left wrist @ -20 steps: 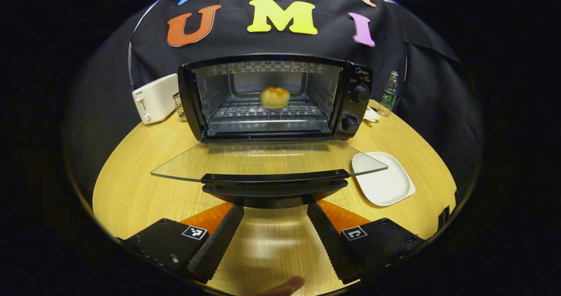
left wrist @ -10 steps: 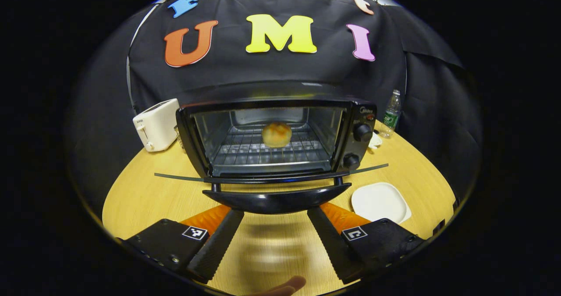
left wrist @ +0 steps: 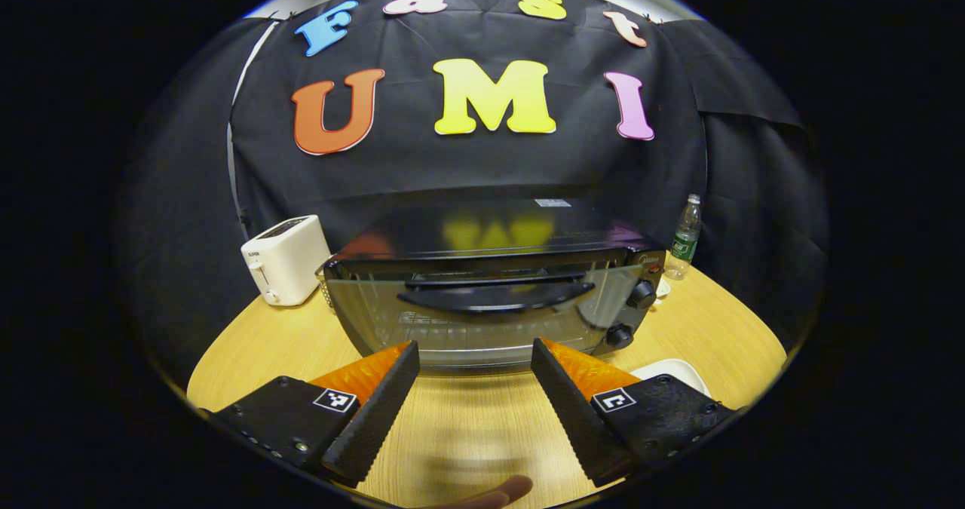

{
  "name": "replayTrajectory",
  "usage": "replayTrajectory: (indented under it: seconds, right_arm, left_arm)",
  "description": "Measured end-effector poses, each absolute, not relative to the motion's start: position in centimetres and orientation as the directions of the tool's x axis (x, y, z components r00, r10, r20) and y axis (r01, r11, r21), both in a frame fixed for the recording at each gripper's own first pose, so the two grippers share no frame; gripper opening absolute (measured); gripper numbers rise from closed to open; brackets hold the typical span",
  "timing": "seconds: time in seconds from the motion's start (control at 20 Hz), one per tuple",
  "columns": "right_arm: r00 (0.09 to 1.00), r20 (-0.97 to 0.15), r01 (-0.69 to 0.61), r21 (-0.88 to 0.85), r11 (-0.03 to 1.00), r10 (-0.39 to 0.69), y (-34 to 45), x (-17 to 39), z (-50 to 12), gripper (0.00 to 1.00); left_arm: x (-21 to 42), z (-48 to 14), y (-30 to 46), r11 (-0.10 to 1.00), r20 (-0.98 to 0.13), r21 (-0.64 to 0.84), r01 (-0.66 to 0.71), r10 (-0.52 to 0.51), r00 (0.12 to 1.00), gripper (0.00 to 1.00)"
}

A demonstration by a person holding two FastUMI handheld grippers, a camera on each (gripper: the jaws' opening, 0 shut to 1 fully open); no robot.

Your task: Open the electric oven with the left hand, put the food in, and close the electric oven.

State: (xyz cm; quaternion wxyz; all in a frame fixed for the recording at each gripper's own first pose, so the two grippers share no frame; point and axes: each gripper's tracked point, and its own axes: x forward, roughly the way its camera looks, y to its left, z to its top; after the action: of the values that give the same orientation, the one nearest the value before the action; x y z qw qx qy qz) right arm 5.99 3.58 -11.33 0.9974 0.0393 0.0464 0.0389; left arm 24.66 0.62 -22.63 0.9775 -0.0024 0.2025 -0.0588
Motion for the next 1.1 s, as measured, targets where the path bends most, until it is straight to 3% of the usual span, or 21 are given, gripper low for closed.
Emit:
replayTrajectory:
  seconds: [1.1]
  right_arm:
    - [0.995,0.009,-0.097,0.031,0.995,0.097,4.6,2.2,-7.1,0.96]
  left_arm:
    - [7.1,-2.5,3.9,0.997,0.007,-0.055,0.059,-0.058,0.998,0.97]
